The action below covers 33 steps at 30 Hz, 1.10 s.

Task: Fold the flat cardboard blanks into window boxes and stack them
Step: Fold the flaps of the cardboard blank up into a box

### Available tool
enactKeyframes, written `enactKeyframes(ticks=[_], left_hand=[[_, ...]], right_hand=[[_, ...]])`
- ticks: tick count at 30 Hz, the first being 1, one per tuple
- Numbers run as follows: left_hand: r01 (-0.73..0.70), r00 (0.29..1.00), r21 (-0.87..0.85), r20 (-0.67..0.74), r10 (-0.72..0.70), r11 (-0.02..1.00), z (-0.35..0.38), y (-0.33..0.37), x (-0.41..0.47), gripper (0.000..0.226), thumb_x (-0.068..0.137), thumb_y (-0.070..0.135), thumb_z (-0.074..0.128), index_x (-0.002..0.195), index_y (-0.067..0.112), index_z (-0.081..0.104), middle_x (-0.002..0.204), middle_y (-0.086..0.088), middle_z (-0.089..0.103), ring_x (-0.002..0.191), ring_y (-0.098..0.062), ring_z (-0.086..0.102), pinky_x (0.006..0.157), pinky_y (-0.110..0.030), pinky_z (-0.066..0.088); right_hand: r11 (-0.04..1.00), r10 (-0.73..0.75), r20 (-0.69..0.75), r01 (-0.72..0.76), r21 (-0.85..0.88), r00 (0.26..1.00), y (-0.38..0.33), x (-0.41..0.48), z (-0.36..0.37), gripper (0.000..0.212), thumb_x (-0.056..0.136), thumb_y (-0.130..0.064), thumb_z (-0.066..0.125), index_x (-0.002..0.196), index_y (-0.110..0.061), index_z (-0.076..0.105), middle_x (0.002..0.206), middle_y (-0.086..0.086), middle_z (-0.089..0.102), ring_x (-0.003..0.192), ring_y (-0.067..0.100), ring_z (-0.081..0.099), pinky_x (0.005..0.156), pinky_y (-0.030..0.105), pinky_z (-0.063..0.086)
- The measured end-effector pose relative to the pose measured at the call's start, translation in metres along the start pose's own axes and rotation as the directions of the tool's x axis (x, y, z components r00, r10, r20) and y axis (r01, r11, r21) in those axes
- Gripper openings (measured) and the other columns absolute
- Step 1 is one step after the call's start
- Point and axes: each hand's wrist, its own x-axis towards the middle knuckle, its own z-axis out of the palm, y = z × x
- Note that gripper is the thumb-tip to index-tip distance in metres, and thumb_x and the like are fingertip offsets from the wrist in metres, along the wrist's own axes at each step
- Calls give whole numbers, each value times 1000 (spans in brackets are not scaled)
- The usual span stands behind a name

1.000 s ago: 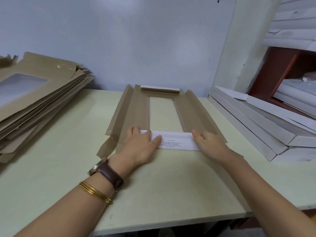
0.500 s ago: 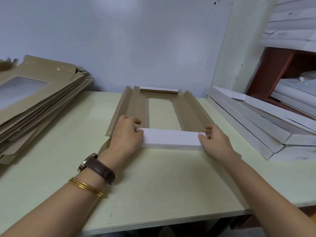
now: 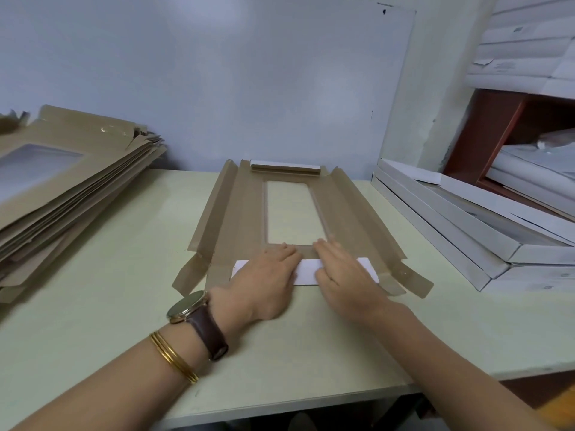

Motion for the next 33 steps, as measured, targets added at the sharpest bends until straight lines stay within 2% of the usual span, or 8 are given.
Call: enactKeyframes(ticks=[2, 4, 6, 10, 18, 26, 31, 33], left_hand=[[-13, 999, -3, 32, 14, 1000, 1, 0, 0, 49, 104, 28, 24, 152, 18, 21, 158, 5, 20, 146, -12, 13, 115, -16, 4], [-31, 994, 17, 107, 29, 999, 3, -1, -1, 54, 104, 27, 22, 155, 21, 6, 161, 8, 6, 147, -8, 2, 118, -22, 2], [-22, 977, 54, 212, 10, 998, 5, -3, -4, 57, 103, 27, 23, 155, 20, 0, 162, 5, -2, 148, -11, -4, 121, -36, 5], [-2, 959, 127, 281, -34, 992, 6, -4, -5, 60, 103, 34, 22, 154, 19, -6, 162, 1, -10, 148, -15, -10, 121, -37, 1], [186, 912, 242, 318, -259, 952, 1, -11, -12, 86, 93, 66, 10, 152, 7, -11, 160, -6, -16, 147, -16, -17, 120, -32, -9], [236, 886, 530, 228, -405, 814, -3, 1, -18, 100, 84, 75, -3, 150, 1, -8, 161, -14, -7, 148, -25, -11, 116, -41, -18], [227, 873, 673, 180, -453, 704, -12, 7, -23, 108, 80, 79, -6, 151, -2, -1, 160, -18, 6, 149, -26, -2, 104, -49, -32], [233, 874, 686, 163, -458, 689, -15, 6, -26, 108, 81, 80, -4, 151, -3, 2, 159, -19, 9, 149, -26, 0, 110, -51, -28]], right_hand=[[992, -37, 57, 29, 123, 998, -11, 2, 8, 54, 105, -33, 29, 152, -7, 24, 161, 4, 20, 150, 12, 4, 118, 23, 5], [985, -52, 162, 24, 168, 985, -18, 3, 16, 63, 104, -45, 24, 154, -8, 17, 163, 1, 11, 149, 10, -1, 119, 24, 0], [986, -54, 250, 13, 164, 967, -21, 2, 20, 68, 102, -50, 20, 155, -8, 9, 163, 0, 4, 149, 8, -4, 121, 26, -2], [993, -46, 322, 8, 120, 946, -19, 1, 19, 72, 100, -54, 18, 155, -11, 0, 163, -1, -4, 148, 6, -7, 121, 27, -2], [994, 94, 392, -63, -90, 915, 11, -10, 1, 83, 95, -65, 16, 155, -12, -5, 162, -2, -12, 147, 7, -14, 114, 24, -9], [966, 211, 406, -126, -226, 889, 38, -21, -18, 94, 86, -74, 7, 154, -11, -8, 162, -1, -14, 148, 8, -15, 120, 28, -6], [962, 207, 391, -115, -247, 897, 44, -25, -22, 105, 72, -78, -3, 154, -13, -9, 162, -3, -14, 147, 6, -15, 120, 29, -6], [961, 206, 379, -113, -254, 902, 44, -26, -21, 104, 73, -78, -3, 155, -14, -9, 162, -3, -14, 147, 6, -15, 120, 29, -6]])
